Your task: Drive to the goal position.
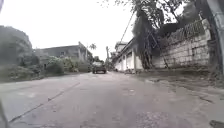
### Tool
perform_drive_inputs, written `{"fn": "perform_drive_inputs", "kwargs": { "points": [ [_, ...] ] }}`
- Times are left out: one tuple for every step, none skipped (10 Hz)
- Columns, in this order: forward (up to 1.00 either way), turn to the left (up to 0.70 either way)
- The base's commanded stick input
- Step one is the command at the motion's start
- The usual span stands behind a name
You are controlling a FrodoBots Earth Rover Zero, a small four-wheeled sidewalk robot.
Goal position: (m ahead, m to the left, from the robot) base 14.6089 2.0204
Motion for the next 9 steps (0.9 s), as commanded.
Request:
{"fn": "perform_drive_inputs", "kwargs": {
  "points": [
    [0.85, 0.0],
    [0.85, 0.0],
    [0.85, 0.0],
    [0.85, 0.0],
    [0.85, 0.0],
    [0.85, 0.0],
    [0.85, 0.0],
    [0.85, -0.11],
    [0.85, -0.22]
  ]
}}
